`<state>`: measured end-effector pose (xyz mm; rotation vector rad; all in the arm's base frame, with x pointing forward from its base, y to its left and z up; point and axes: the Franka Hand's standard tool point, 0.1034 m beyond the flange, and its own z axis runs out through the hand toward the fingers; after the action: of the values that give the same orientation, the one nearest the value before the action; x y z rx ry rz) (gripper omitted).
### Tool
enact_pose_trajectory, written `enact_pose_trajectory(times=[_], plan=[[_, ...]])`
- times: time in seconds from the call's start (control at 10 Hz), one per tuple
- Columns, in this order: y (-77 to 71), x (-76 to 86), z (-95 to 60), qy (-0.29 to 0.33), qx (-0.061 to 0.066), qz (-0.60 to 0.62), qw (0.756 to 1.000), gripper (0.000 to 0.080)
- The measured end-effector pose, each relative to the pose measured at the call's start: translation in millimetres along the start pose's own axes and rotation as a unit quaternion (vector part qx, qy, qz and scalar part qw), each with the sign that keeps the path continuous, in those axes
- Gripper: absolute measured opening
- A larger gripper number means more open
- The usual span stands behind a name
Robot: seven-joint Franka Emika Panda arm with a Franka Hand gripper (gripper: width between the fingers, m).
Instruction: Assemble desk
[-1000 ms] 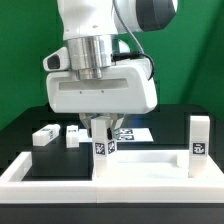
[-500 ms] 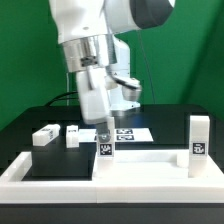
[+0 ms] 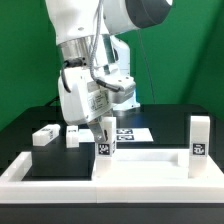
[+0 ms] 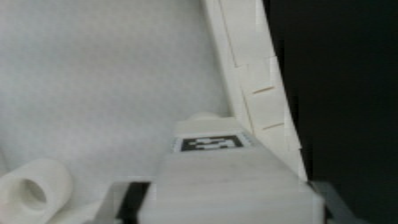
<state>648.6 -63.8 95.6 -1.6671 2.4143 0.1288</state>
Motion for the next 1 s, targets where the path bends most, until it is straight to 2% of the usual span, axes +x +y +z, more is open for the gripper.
enact_pose_trajectory(times=[0.3,0.4,0.5,0.6,0.7,0.9,1.0], plan=[[0.5,0.2,1.0,0.001,-0.001,0.007,1.000,0.0298],[0.7,0.2,1.4,0.001,-0.001,0.006,1.000,0.0460],[0.8,-2.3,0.3,0.001,-0.001,0.004,1.000,0.0580],[2.0,-15.1,-8.6,-0.005,0.001,-0.004,1.000,0.0637],[5.7,-28.8,-21.7,-0.013,0.001,-0.013,1.000,0.0637],[10.9,-61.5,-50.4,-0.036,-0.013,-0.027,0.999,0.0646],[9.0,-66.7,-54.5,-0.038,-0.008,-0.032,0.999,0.0649]])
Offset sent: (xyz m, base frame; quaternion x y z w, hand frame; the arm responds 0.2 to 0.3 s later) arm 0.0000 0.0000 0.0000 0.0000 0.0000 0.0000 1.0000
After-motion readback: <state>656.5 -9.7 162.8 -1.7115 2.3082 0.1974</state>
